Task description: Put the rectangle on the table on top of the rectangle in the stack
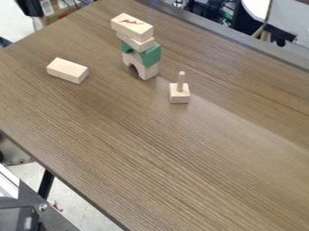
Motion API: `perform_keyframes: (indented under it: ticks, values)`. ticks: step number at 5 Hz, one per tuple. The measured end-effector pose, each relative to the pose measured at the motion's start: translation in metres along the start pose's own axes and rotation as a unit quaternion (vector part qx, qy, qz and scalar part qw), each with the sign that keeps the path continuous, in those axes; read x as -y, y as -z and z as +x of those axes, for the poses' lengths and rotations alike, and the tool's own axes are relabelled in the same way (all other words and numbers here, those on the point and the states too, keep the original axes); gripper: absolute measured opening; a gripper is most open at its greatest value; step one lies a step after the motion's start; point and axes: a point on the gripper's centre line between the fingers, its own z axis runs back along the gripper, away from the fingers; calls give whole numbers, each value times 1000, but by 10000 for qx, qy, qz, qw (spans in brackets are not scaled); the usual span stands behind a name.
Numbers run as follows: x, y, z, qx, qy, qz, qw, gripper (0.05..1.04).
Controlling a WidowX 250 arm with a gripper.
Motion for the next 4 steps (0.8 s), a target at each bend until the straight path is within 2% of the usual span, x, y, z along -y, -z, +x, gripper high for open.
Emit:
perform_keyframes:
  ticks: [1, 2, 3, 4]
  values:
    - [-3, 13, -1, -79, -14, 183, 9998, 999]
    - [-10, 31, -5, -45, 130, 266, 9996, 999]
    - [-13, 44, -9, -28, 263, 229, 9994, 999]
    - [-16, 62, -17, -2, 392, -17, 9992, 999]
